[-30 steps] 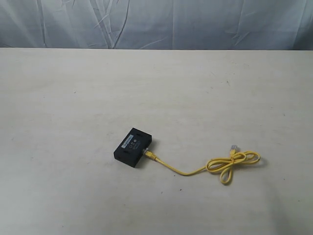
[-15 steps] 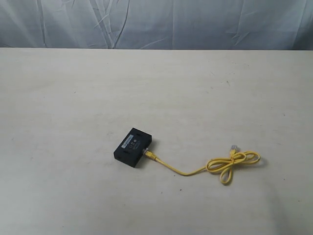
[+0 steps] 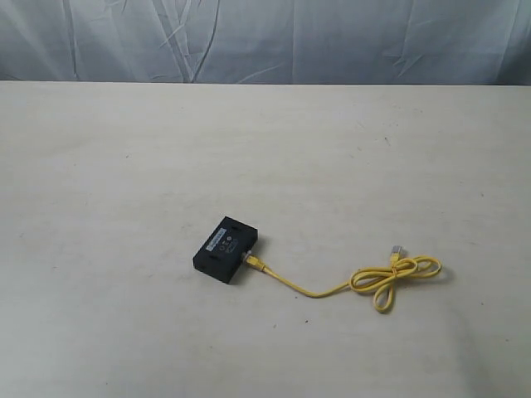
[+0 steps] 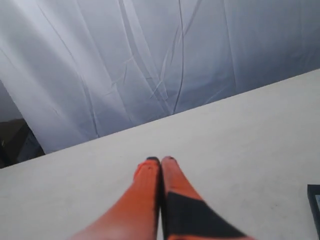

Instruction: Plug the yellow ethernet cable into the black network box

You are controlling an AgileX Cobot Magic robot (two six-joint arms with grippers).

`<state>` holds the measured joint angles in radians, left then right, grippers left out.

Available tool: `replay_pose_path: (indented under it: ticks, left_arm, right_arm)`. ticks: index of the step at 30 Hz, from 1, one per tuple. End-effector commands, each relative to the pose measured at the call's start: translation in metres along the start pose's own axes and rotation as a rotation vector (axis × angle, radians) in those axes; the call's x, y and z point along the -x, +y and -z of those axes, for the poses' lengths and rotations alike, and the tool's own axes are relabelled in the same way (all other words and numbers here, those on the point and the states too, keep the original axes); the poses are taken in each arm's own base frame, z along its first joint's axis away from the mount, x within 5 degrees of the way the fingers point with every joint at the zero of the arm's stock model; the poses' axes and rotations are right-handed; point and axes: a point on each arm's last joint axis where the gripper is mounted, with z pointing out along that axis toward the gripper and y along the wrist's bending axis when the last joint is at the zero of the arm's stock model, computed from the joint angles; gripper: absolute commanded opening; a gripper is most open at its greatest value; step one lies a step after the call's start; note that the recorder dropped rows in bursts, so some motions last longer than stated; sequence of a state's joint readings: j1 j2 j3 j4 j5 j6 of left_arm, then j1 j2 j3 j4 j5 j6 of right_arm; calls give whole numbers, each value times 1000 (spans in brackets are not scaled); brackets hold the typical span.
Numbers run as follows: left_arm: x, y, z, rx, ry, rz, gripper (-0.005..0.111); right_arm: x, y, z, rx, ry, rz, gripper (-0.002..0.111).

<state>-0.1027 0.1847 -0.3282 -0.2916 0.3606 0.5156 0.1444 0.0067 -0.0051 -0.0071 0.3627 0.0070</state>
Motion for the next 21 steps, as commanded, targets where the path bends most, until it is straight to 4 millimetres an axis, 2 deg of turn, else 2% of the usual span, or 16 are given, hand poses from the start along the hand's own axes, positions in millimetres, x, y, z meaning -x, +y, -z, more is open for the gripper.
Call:
replay_pose_path:
  ticks: [1,8,21]
  left_arm:
    - [-34,-6,2,54,-91,54,0]
    - [-83,-17,-7,32,-4,107,0]
    - [-87,-19,-7,9,36,102,0]
  right_arm:
    - [-1,0,0,-4,-11,5,0]
    - [-1,0,0,-4,-11,5,0]
    - [-1,0,0,-4,-11,5,0]
